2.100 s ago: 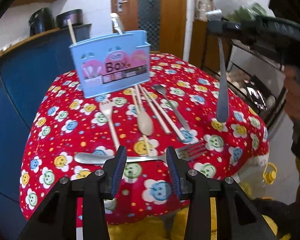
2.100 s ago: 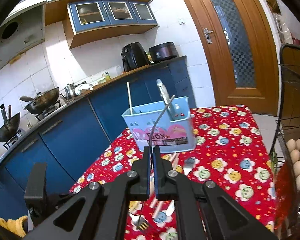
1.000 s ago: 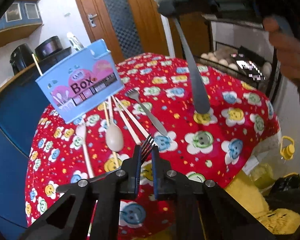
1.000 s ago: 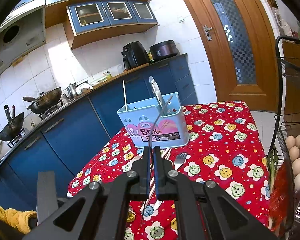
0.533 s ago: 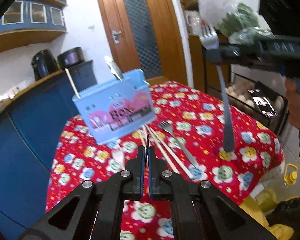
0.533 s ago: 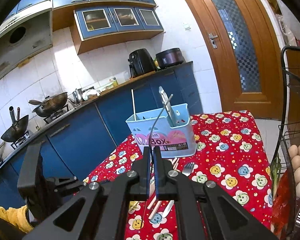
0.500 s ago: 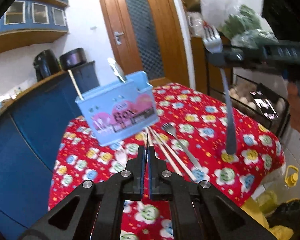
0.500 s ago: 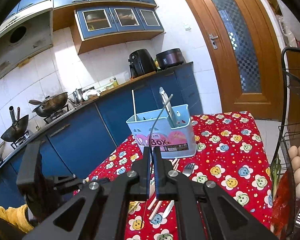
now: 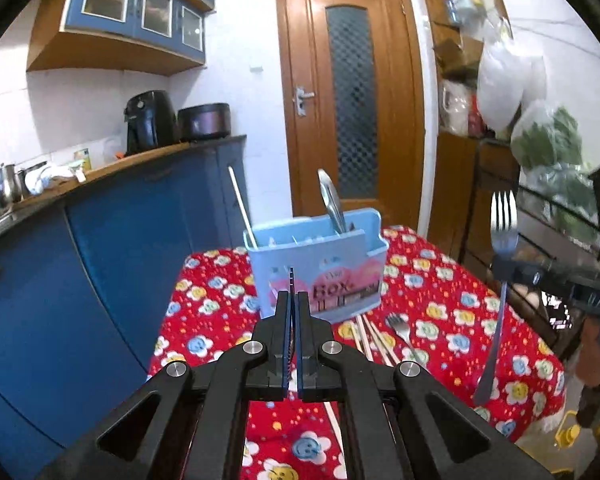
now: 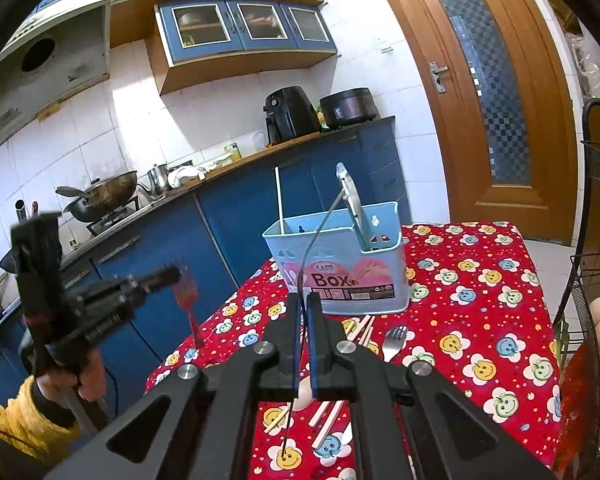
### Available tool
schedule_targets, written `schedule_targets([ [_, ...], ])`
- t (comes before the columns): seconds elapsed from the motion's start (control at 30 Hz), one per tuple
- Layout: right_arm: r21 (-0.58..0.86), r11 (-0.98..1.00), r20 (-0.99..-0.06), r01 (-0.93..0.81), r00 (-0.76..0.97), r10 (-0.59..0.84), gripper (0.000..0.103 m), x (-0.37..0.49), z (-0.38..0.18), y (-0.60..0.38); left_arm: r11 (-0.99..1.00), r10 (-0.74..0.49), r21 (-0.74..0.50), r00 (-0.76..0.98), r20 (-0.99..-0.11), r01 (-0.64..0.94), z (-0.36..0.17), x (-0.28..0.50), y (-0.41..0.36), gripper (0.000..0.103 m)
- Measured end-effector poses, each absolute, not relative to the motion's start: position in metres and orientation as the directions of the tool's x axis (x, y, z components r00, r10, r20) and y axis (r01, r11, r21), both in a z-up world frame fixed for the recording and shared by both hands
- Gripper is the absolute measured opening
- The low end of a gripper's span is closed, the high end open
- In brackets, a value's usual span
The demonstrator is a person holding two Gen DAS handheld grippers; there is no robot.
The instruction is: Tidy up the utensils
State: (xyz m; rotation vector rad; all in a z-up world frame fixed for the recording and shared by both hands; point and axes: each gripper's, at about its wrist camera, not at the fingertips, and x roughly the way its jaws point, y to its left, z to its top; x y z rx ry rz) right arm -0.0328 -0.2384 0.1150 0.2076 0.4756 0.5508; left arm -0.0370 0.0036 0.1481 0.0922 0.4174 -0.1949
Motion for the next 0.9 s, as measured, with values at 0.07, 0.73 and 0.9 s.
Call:
schedule_targets([
  [0.07,0.312,0.834,-0.382,-0.454,0.744,0.548,0.005,-0.031,0.114,-0.235,0.978,-0.171,0.042,0.901,-0.398,0.205,0.153,-0.037,0.006,0.001],
  [0.73,0.279,0.844,-0.404,-0.458,0.741,0.536,0.005,-0.016,0.119,-0.213,0.946,-0.321,-0.155,0.894,-0.314,0.285,0.199,-0.014,0.024,0.001],
  [0.9,0.265,0.851,-0.414,-0.453,0.744,0.524,0.005,-0.004,0.124,-0.208,0.933,-0.349,-0.191,0.896,-0.274,0.305,0.215,0.004,0.022,0.001],
])
